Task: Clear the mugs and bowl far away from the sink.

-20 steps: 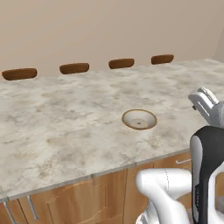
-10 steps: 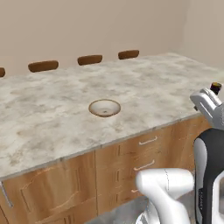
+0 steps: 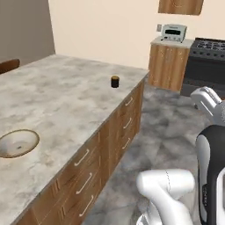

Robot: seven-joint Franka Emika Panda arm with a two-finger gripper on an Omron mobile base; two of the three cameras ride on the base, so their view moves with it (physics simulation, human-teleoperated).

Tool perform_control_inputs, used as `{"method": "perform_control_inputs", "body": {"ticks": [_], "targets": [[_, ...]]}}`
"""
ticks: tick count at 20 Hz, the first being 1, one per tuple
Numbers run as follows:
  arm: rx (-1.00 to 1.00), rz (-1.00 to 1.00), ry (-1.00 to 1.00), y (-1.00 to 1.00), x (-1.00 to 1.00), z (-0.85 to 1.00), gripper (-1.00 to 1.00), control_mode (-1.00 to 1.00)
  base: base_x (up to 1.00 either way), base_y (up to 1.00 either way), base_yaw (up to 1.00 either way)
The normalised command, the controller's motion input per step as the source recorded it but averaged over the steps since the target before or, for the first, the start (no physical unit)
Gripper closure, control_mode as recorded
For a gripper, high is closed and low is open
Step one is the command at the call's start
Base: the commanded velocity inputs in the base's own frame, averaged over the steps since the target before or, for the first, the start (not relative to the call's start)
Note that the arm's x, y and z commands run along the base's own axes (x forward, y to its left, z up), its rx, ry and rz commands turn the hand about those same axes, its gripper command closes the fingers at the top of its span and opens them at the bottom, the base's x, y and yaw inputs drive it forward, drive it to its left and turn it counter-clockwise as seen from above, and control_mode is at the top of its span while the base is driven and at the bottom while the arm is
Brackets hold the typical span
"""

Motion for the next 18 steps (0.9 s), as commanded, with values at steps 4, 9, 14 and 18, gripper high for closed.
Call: {"method": "perform_control_inputs", "body": {"ticks": [4,9,14,18], "targets": [[0.00,0.00,0.00,0.00,0.00,0.00,-1.00,1.00,0.00,-0.02,-0.97],[0.00,0.00,0.00,0.00,0.00,0.00,-1.00,1.00,0.00,-0.18,-0.88],[0.00,0.00,0.00,0.00,0.00,0.00,-1.00,1.00,0.00,-0.12,-0.85],[0.00,0.00,0.00,0.00,0.00,0.00,-1.00,1.00,0.00,-0.10,-0.78]]}}
